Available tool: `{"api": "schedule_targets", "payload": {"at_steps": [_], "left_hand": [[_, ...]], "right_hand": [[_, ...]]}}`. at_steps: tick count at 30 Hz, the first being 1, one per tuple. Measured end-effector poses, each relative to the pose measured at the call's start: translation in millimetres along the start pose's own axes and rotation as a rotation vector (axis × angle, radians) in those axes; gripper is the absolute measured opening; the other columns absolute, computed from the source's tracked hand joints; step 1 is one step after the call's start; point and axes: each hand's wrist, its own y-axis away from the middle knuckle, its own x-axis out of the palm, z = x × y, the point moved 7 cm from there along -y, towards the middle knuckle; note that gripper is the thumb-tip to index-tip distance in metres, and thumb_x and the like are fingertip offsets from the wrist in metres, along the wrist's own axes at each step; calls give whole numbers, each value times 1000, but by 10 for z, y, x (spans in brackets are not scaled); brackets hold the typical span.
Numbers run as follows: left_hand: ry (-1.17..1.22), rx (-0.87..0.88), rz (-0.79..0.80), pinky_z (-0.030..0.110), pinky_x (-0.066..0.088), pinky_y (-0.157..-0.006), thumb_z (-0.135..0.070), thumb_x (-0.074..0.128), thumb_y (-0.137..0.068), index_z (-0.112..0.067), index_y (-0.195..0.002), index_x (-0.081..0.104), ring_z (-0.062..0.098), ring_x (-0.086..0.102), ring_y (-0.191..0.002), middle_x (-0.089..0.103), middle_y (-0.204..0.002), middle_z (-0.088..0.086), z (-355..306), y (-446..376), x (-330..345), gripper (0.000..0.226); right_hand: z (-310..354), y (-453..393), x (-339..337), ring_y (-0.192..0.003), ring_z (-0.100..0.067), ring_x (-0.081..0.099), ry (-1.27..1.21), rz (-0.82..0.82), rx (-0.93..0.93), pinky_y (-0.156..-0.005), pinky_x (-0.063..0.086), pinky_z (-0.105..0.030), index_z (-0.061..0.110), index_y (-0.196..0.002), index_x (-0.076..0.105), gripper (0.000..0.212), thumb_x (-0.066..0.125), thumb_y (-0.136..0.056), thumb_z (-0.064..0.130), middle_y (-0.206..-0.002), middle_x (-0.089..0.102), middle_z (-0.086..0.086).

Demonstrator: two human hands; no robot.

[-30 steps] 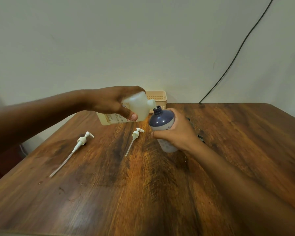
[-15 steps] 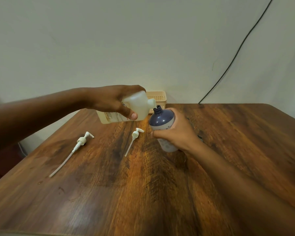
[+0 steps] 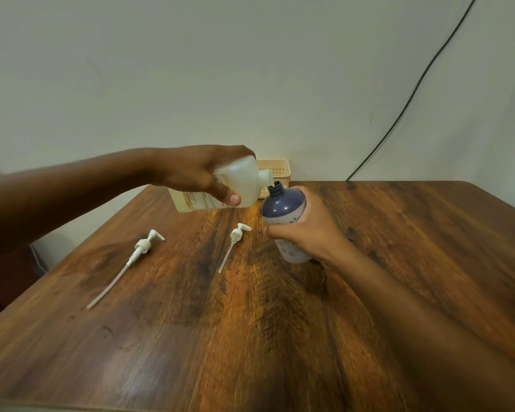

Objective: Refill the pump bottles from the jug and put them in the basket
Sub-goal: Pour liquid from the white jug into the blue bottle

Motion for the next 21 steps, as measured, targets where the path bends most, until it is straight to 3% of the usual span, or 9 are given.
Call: {"api": "schedule_targets", "payload": {"at_steps": [7, 10, 14, 21], "left_hand": [[2, -1, 3, 26, 58, -79, -58, 74, -74, -44, -143, 39, 9, 62, -109, 58, -125, -16, 9, 4, -11, 79], [7, 3, 1, 19, 58, -72, -60, 74, -73, -48, -140, 39, 2, 62, -106, 58, -121, -22, -10, 13, -11, 77], [5, 7, -8, 17, 55, -69, -65, 73, -71, -51, -138, 38, 0, 61, -105, 56, -119, -25, -43, 19, -21, 77], [16, 9, 14, 20, 56, -73, -72, 70, -65, -50, -137, 40, 3, 62, -106, 58, -120, -23, -82, 25, -16, 82]], "right_hand": [[1, 8, -1, -98, -7, 64, -3, -10, -3, -79, 54, -26, 41, -110, 54, 71, 89, -48, 42, -107, 65, 13], [2, 3, 1, -98, -7, 63, 8, -9, -5, -80, 54, -29, 41, -112, 53, 71, 90, -51, 38, -107, 64, 14], [17, 16, -5, -97, -6, 63, 18, -15, -6, -79, 55, -28, 40, -112, 53, 76, 85, -44, 48, -107, 64, 14], [12, 14, -13, -97, -8, 65, 14, -17, -15, -80, 56, -29, 40, -108, 54, 69, 90, -49, 38, -106, 65, 13]]}}
